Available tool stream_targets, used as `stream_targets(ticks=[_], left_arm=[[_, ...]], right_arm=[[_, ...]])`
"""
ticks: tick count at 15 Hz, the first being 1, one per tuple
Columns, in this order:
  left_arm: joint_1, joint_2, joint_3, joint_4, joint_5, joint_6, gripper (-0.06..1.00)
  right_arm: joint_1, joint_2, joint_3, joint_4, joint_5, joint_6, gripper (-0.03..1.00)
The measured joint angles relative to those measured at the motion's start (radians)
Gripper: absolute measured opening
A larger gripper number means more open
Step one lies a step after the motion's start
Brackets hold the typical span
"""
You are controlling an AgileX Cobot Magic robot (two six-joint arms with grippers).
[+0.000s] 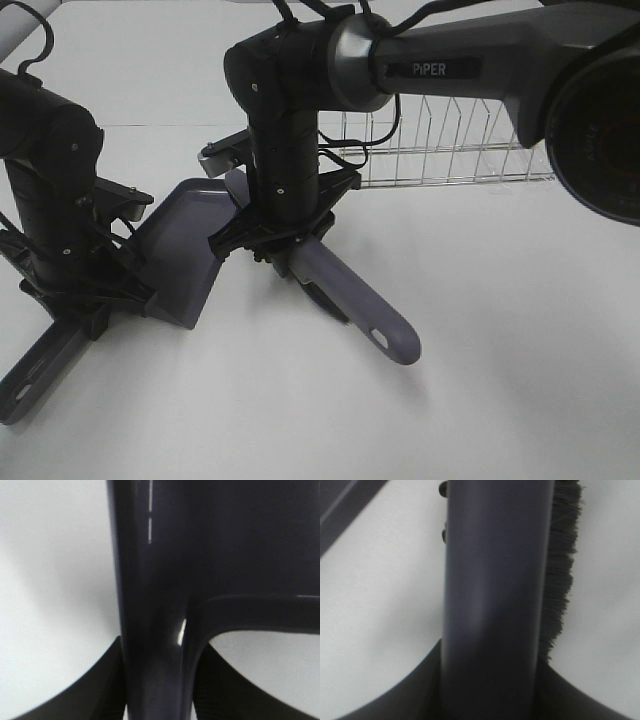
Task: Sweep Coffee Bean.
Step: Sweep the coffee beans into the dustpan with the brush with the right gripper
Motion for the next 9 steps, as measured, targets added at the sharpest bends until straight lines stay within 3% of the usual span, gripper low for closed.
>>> stream_targets(ticks=[6,9], left_arm=[[0.000,0.001,0.000,-0.061,0.012,0.033,0.33],[0.000,0.001,0.000,-0.061,0.012,0.037,0.33]], right_arm=[[0.000,0.023,-0.003,0.170,-0.151,-0.069,0.27],[0.000,0.024,-0.003,0.271,-0.195,-0.171,0.27]])
